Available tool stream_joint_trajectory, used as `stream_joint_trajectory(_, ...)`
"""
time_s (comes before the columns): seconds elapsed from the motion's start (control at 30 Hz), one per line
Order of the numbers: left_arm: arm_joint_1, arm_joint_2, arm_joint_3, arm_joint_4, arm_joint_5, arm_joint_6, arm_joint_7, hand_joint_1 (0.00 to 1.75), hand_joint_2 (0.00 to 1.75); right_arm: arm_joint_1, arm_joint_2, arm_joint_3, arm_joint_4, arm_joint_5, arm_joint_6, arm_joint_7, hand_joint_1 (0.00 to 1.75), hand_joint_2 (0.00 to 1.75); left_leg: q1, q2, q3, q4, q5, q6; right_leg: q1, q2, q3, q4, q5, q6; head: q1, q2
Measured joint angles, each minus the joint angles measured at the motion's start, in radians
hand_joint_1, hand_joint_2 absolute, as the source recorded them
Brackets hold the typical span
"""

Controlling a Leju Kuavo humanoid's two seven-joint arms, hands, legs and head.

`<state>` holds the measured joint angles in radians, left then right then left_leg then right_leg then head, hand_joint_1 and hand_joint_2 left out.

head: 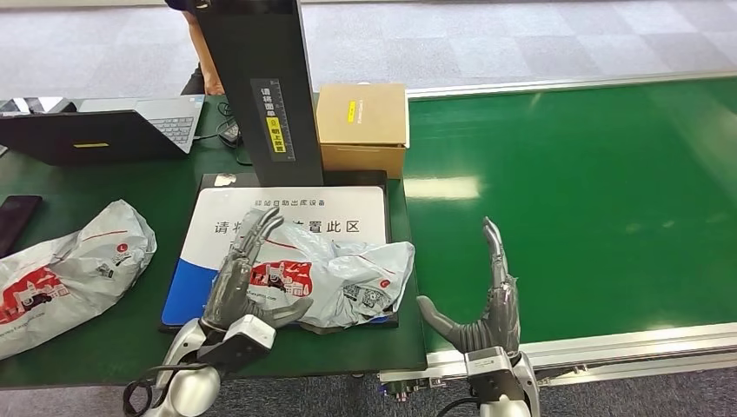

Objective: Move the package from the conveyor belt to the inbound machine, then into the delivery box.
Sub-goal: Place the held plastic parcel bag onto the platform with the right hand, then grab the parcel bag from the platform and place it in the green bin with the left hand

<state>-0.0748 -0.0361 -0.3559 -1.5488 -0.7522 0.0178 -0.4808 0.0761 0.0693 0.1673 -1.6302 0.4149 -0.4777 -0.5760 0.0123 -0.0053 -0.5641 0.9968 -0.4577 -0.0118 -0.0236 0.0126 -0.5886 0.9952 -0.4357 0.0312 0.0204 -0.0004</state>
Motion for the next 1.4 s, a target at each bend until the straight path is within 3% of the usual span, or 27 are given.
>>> stream_joint_trajectory(0.17, -0.047, 0.02, -0.063, 0.057, -0.069, -0.04, 0.045, 0.0, 1.75, -0.004, 0.011, -0.023, 0.011, 0.004, 0.003, -0.001, 0.0, 1.75, 0.0, 0.0, 0.0, 0.0, 0.0, 0.0, 0.0, 0.0, 0.0, 0.0, 0.0, 0.0, 0.0, 0.0)
stream_joint_trajectory(0.53, -0.104, 0.043, -0.121, 0.143, -0.138, -0.086, 0.092, 0.0, 1.75, -0.004, 0.02, -0.041, 0.023, 0.007, 0.004, -0.012, 0.0, 1.75, 0.0, 0.0, -0.001, 0.0, 0.0, 0.0, 0.0, 0.0, -0.001, 0.0, 0.0, 0.0, 0.0, 0.0)
stream_joint_trajectory(0.67, -0.188, 0.046, -0.172, 0.295, -0.198, -0.097, 0.133, 0.0, 1.75, -0.003, 0.026, -0.043, 0.027, 0.007, -0.013, -0.017, 0.0, 1.75, 0.0, 0.0, 0.0, 0.0, 0.0, 0.0, 0.0, 0.0, 0.0, 0.0, 0.0, 0.0, 0.0, 0.0)
stream_joint_trajectory(1.0, -0.422, 0.021, -0.25, 0.676, -0.263, -0.02, 0.204, 0.0, 1.75, 0.019, 0.042, -0.076, -0.003, 0.037, -0.008, -0.007, 0.0, 1.75, 0.0, 0.0, 0.0, 0.0, 0.001, 0.0, 0.0, 0.0, 0.0, 0.0, 0.001, 0.0, 0.0, 0.0)
stream_joint_trajectory(1.13, -0.489, 0.003, -0.266, 0.786, -0.303, 0.033, 0.254, 1.75, 1.75, 0.027, 0.05, -0.09, -0.013, 0.051, -0.014, -0.005, 0.0, 1.75, 0.0, 0.0, 0.002, 0.0, 0.001, 0.0, 0.0, 0.0, 0.003, 0.0, 0.001, 0.0, 0.0, 0.0)
stream_joint_trajectory(1.27, -0.511, -0.005, -0.268, 0.847, -0.304, 0.093, 0.254, 1.75, 1.75, 0.056, 0.052, -0.096, -0.033, 0.056, -0.007, -0.002, 0.0, 1.75, 0.0, 0.0, 0.003, 0.0, 0.001, 0.0, 0.0, 0.0, 0.004, 0.0, 0.001, 0.0, 0.0, 0.0)
stream_joint_trajectory(1.4, -0.482, -0.003, -0.25, 0.83, -0.291, 0.183, 0.239, 1.75, 1.75, 0.074, 0.052, -0.1, -0.042, 0.06, 0.012, -0.007, 0.0, 1.75, 0.0, 0.0, 0.004, 0.0, 0.001, 0.0, 0.0, 0.0, 0.004, 0.0, 0.001, 0.0, 0.0, 0.0)
